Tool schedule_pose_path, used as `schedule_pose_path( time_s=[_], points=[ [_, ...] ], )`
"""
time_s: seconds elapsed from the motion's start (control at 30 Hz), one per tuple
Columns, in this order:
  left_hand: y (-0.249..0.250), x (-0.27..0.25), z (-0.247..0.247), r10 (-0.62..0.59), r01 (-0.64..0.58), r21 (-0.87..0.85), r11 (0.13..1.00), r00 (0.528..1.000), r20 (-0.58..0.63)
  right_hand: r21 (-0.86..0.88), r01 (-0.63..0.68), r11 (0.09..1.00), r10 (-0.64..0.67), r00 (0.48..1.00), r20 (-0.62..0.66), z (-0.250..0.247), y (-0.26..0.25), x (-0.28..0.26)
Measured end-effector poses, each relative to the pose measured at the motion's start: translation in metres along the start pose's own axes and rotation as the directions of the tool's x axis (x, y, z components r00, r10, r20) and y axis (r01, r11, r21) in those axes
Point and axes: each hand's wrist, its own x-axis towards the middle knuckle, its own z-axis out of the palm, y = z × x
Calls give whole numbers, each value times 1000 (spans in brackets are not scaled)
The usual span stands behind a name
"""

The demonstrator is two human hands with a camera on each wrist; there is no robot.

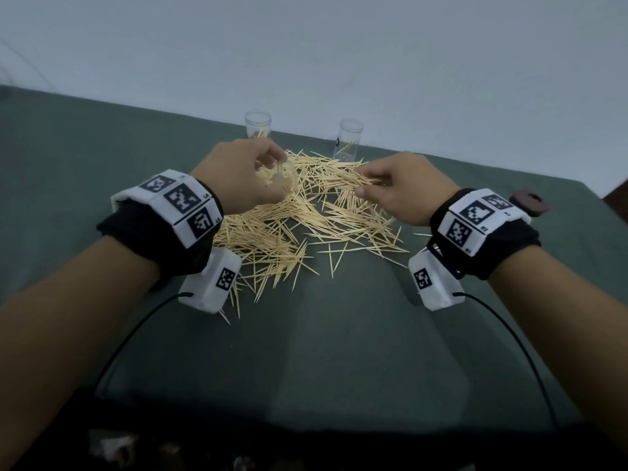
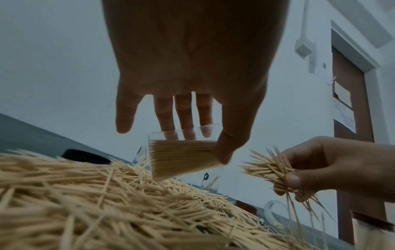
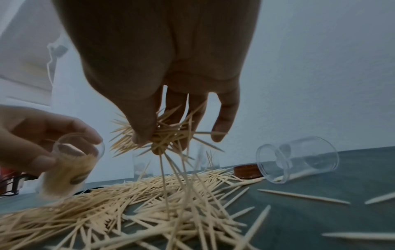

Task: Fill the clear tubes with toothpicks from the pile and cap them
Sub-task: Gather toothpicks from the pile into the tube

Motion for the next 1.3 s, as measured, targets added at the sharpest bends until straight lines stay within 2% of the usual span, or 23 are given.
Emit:
schedule_pose_path(
  time_s=[0.27,0.5,0.97,1.17,1.3],
  points=[
    [11,-6,4,29,-30,34,999,999,20,-58,14,998,-14,1000,-4,-3,-9,-14],
    [24,-11,9,68,-67,-6,998,997,40,65,75,995,-75,997,-3,15,-12,-5],
    [27,-10,10,46,-44,-55,997,999,28,-61,134,989,-133,991,22,15,-21,-7],
    [30,-10,12,37,-34,-104,994,999,34,-11,178,984,-178,984,-8,18,-25,-6],
    [30,-10,12,22,-14,-144,990,998,52,-6,197,980,-197,977,-81,24,-24,-3]
  ],
)
